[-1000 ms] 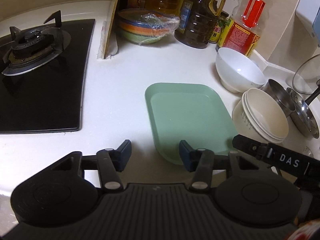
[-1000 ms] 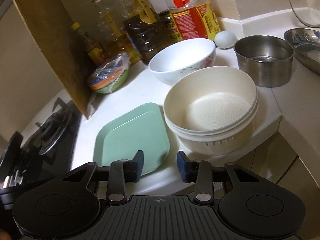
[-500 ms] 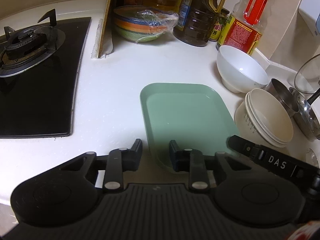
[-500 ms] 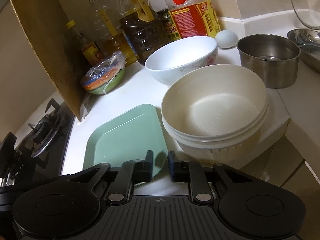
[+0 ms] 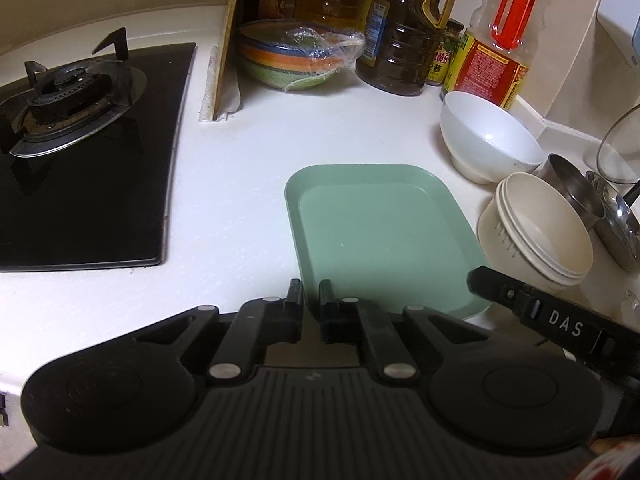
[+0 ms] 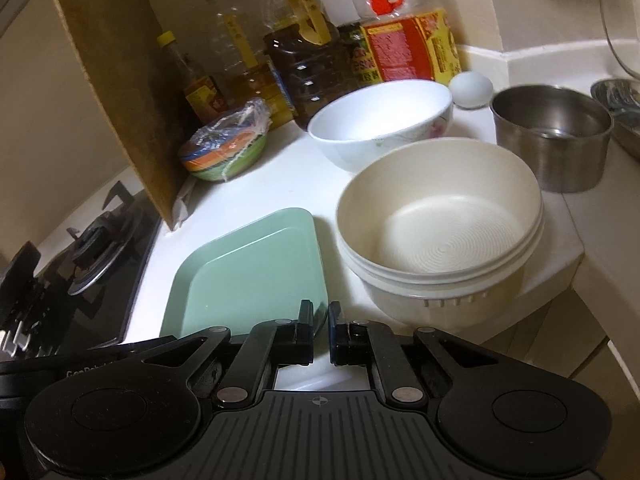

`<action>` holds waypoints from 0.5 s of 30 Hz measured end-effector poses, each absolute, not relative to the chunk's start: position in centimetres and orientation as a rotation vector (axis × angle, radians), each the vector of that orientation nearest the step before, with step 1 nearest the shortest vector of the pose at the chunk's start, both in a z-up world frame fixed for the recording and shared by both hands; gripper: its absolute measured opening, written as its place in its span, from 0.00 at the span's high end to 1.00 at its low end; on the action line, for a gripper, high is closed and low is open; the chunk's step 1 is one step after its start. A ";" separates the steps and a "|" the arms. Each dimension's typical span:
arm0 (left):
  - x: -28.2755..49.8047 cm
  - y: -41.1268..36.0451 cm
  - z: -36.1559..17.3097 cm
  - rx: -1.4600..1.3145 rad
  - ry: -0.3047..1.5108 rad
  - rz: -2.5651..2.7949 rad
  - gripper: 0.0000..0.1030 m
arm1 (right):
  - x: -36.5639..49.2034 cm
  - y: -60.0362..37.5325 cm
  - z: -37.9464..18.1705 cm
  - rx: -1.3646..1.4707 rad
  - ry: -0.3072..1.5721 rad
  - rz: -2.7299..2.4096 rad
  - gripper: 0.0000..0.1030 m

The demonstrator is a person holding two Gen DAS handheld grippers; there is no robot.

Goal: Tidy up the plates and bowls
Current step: 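Close both grippers on the edge of the green tray, then lift the green tray with both grippers and carry it toward the steel pan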

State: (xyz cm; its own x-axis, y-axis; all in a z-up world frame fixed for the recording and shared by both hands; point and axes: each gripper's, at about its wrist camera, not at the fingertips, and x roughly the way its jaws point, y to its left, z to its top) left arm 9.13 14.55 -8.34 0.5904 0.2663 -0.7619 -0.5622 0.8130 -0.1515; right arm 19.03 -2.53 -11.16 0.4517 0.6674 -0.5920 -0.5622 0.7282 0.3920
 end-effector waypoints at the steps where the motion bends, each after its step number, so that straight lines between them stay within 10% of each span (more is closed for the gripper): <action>1: 8.9 14.5 -8.2 -0.401 0.802 0.500 0.93 | 18.9 -2.6 -11.0 0.145 0.793 0.769 0.93; 15: 5.9 12.2 -5.0 -0.381 0.731 0.509 0.94 | 16.7 -5.2 -8.3 0.178 0.747 0.833 0.93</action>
State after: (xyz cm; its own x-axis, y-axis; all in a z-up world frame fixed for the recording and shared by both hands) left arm 5.88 12.22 -5.02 0.6337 0.3042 -0.7113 -0.5616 0.8132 -0.1525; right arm 16.71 -5.15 -8.25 0.4380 0.7257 -0.5307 -0.6061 0.6743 0.4218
